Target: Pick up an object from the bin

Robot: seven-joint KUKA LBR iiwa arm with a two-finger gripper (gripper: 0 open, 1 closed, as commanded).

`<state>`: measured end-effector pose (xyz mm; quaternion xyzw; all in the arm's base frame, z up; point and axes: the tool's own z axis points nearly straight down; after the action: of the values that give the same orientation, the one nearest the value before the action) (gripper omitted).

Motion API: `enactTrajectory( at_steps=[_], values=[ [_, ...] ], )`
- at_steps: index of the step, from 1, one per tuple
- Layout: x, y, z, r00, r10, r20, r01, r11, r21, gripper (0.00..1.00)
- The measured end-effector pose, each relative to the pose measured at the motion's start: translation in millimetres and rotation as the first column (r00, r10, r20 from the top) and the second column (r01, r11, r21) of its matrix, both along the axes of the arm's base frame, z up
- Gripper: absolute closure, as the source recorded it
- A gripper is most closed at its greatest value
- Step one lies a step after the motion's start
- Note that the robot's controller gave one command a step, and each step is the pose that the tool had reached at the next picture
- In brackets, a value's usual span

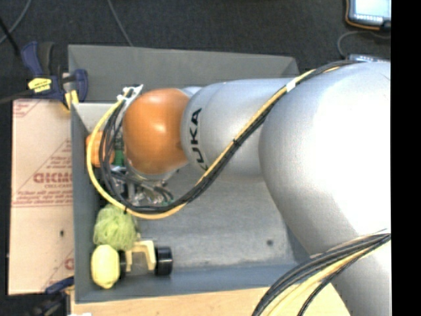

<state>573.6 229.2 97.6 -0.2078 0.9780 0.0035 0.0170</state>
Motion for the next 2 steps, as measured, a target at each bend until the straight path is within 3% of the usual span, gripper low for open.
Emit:
enactTrajectory(
  at_steps=[1,2],
  values=[
    [0.2,1,1,1.0,0.005,0.004,-0.005,1.0,0.003,0.0],
    [25.3,13,-10,0.971,0.24,0.009,-0.24,0.971,-0.001,1.0]
  ],
)
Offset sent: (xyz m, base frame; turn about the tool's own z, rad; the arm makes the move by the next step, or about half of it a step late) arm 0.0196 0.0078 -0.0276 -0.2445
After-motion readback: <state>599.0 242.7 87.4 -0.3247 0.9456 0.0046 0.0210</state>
